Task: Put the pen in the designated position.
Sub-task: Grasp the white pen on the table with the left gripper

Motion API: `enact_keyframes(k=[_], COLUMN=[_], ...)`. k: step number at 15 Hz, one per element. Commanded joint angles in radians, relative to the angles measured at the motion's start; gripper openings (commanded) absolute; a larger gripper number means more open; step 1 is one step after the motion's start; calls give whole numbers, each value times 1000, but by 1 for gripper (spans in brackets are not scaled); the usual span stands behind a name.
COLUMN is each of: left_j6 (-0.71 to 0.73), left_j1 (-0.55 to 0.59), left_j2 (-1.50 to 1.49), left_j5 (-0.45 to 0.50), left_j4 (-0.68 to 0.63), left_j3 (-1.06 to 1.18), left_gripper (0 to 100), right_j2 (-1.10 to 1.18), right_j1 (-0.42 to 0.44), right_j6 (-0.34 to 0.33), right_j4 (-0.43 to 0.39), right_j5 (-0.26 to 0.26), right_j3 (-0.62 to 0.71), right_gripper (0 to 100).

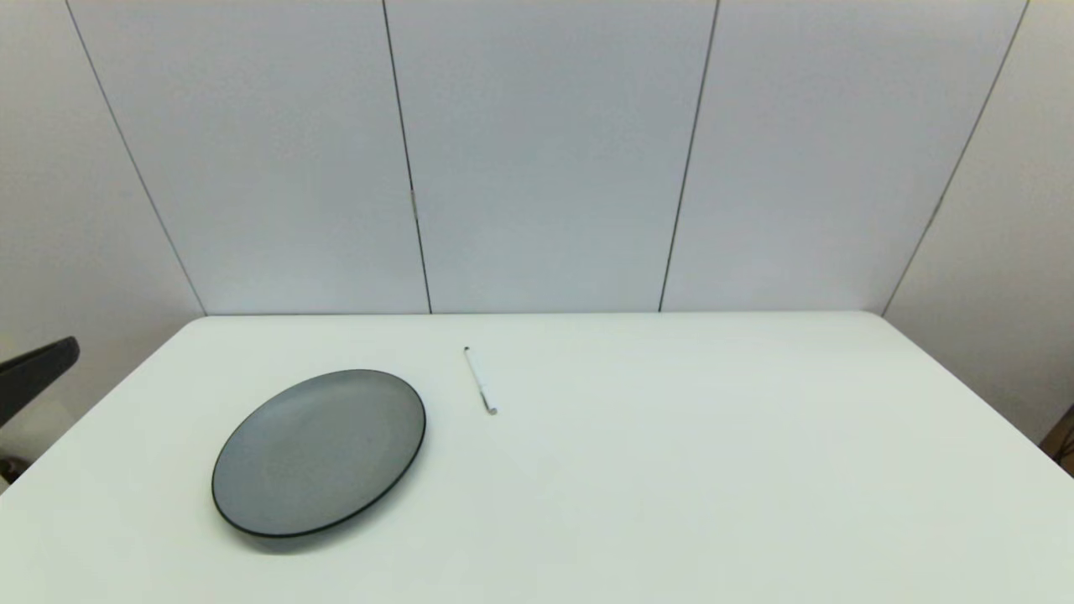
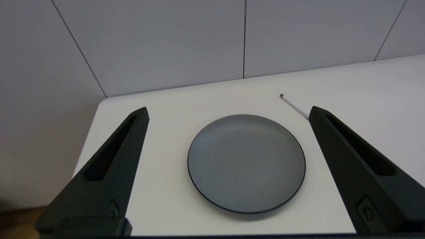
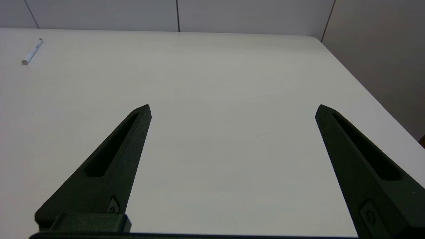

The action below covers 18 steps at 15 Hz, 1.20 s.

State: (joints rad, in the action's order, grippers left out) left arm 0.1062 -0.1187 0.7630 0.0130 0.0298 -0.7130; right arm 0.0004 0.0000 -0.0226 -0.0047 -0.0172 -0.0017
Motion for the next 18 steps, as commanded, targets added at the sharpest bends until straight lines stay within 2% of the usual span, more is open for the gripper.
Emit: enact_keyframes(k=[1,9,13,18], left_j6=[18,3,-52,-160], left_j1=[-107,-414,-550,-661], left_j2=[179,449,598,791], left_j5=[2,-2,-19,-199], left_j4=[15,7,-65,-85], left_j3=[-148,-364,-430,-566], left_gripper=[100,100,100,100], right_j2=[1,1,1,1], right_j1=[0,0,0,0], right_j6=[0,0,0,0], right_j4=[0,0,0,0], right_j5=[-1,-1,-1,-1], right_j3=[0,0,0,0], right_gripper=[100,100,100,100])
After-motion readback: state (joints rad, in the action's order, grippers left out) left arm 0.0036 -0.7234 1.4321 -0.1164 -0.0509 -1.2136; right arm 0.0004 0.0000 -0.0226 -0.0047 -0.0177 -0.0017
